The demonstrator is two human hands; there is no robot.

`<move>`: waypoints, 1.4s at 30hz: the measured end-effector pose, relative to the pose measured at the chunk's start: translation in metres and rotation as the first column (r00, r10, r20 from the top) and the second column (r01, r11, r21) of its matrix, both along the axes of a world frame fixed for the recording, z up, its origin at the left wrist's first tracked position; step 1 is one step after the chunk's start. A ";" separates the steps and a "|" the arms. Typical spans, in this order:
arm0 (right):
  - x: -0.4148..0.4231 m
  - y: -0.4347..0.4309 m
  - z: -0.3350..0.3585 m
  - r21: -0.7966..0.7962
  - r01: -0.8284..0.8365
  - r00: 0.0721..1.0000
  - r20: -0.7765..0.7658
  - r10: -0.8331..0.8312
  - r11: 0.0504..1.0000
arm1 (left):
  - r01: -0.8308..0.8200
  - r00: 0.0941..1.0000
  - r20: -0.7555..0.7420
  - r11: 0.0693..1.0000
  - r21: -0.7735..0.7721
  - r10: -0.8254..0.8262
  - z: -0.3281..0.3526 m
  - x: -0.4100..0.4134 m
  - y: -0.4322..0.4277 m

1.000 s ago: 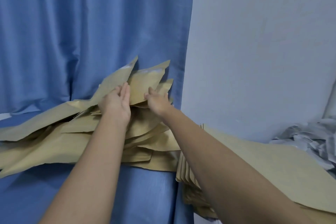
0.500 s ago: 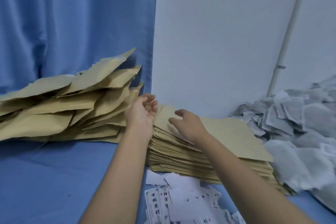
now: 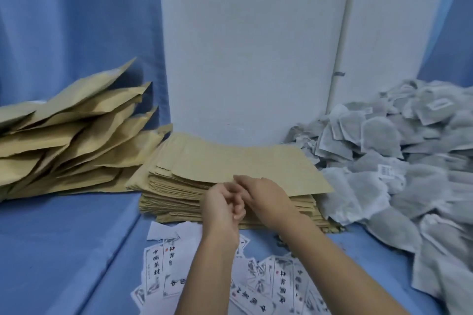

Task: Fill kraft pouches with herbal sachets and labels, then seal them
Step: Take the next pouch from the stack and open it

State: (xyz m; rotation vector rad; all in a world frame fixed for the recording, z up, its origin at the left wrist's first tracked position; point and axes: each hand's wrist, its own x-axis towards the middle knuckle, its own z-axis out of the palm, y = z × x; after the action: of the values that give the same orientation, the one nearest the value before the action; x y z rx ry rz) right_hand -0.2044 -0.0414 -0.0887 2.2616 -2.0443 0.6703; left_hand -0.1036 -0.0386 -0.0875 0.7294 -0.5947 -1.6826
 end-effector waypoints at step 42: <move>-0.006 0.032 -0.022 -0.147 0.011 -0.646 0.754 0.119 0.989 | 0.604 0.224 0.809 0.575 -0.553 0.543 -0.014 0.000 -0.003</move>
State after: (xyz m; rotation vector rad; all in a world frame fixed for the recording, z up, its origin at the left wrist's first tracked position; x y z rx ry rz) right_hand -0.2104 -0.0098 -0.1103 0.8099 -1.2252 4.1157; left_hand -0.1037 -0.0412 -0.1010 0.9791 -2.2320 -0.4100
